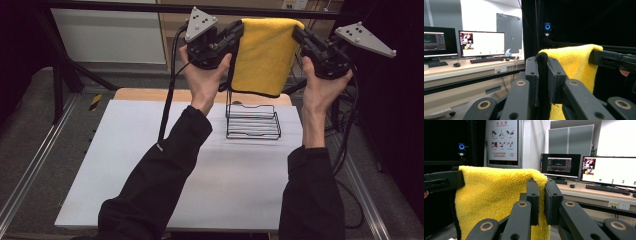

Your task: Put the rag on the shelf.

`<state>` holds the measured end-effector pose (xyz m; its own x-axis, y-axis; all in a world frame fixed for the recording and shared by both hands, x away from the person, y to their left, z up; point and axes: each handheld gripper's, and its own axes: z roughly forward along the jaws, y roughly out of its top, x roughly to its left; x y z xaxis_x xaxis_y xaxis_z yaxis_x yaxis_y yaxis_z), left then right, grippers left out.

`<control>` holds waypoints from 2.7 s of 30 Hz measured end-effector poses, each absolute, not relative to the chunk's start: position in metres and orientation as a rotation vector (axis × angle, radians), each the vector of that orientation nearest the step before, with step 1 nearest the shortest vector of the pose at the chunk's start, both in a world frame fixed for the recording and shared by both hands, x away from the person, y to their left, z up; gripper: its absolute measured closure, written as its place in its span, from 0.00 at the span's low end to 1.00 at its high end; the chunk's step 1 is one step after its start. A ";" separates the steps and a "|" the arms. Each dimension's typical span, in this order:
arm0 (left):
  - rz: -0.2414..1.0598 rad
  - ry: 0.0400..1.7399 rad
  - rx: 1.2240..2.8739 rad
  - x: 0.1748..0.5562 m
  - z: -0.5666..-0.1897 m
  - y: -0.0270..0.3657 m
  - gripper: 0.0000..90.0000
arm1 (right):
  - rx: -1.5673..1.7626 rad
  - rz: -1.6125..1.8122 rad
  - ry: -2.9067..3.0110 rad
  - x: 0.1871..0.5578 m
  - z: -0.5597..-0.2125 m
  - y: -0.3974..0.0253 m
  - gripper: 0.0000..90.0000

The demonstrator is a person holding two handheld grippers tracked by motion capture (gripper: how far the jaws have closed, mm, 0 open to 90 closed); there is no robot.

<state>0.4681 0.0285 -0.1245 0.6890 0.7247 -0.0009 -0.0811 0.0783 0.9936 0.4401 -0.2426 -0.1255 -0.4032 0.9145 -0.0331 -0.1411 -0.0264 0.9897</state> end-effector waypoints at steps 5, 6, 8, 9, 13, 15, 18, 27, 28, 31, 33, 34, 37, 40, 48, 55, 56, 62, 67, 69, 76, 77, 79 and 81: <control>0.666 0.586 1.364 0.473 -0.117 0.026 0.89 | 0.872 1.572 1.385 0.446 -0.118 -0.244 0.93; 0.668 0.585 1.366 0.474 -0.116 0.026 0.89 | 0.873 1.574 1.384 0.447 -0.117 -0.244 0.93; 0.674 0.587 1.370 0.477 -0.113 0.025 0.89 | 0.872 1.573 1.382 0.450 -0.114 -0.244 0.93; 0.682 0.585 1.373 0.478 -0.112 0.024 0.89 | 0.873 1.572 1.382 0.451 -0.113 -0.245 0.93; 0.699 0.582 1.374 0.484 -0.108 0.021 0.89 | 0.876 1.562 1.380 0.458 -0.109 -0.246 0.93; 0.700 0.584 1.370 0.488 -0.107 0.020 0.89 | 0.879 1.561 1.381 0.463 -0.107 -0.247 0.93; 0.705 0.586 1.373 0.494 -0.107 0.019 0.89 | 0.881 1.553 1.387 0.469 -0.106 -0.247 0.93; 0.714 0.601 1.388 0.514 -0.115 0.018 0.89 | 0.886 1.538 1.404 0.487 -0.111 -0.247 0.93; 0.716 0.603 1.390 0.515 -0.116 0.018 0.89 | 0.887 1.540 1.407 0.489 -0.112 -0.248 0.93; 0.724 0.601 1.396 0.519 -0.119 0.017 0.89 | 0.885 1.537 1.412 0.494 -0.115 -0.248 0.93; 0.731 0.602 1.407 0.522 -0.122 0.015 0.89 | 0.887 1.534 1.418 0.496 -0.117 -0.249 0.93; 0.726 0.604 1.411 0.523 -0.124 0.015 0.89 | 0.889 1.529 1.422 0.497 -0.119 -0.249 0.93; 0.741 0.596 1.425 0.523 -0.130 0.013 0.89 | 0.895 1.530 1.426 0.500 -0.125 -0.252 0.93; 0.738 0.595 1.440 0.523 -0.137 0.010 0.89 | 0.906 1.531 1.433 0.502 -0.132 -0.256 0.93; 0.706 0.576 1.478 0.521 -0.153 0.002 0.89 | 0.929 1.494 1.465 0.499 -0.146 -0.265 0.93; 0.686 0.562 1.508 0.517 -0.169 -0.005 0.89 | 0.954 1.467 1.496 0.495 -0.160 -0.275 0.93; 0.684 0.562 1.509 0.517 -0.171 -0.005 0.89 | 0.954 1.465 1.501 0.494 -0.162 -0.275 0.93; 0.675 0.564 1.522 0.514 -0.183 -0.003 0.89 | 0.953 1.466 1.530 0.490 -0.173 -0.276 0.93; 0.670 0.567 1.537 0.513 -0.191 0.000 0.89 | 0.961 1.464 1.551 0.490 -0.182 -0.275 0.93; 0.661 0.566 1.539 0.511 -0.194 0.001 0.89 | 0.963 1.466 1.557 0.489 -0.185 -0.275 0.93; 0.653 0.541 1.551 0.503 -0.202 0.004 0.89 | 0.951 1.462 1.574 0.483 -0.190 -0.275 0.93; 0.653 0.540 1.556 0.502 -0.202 0.004 0.89 | 0.946 1.459 1.576 0.482 -0.191 -0.275 0.93; 0.647 0.546 1.558 0.501 -0.204 0.005 0.89 | 0.947 1.456 1.580 0.481 -0.192 -0.274 0.93; 0.640 0.545 1.562 0.499 -0.206 0.007 0.89 | 0.947 1.459 1.582 0.479 -0.194 -0.273 0.93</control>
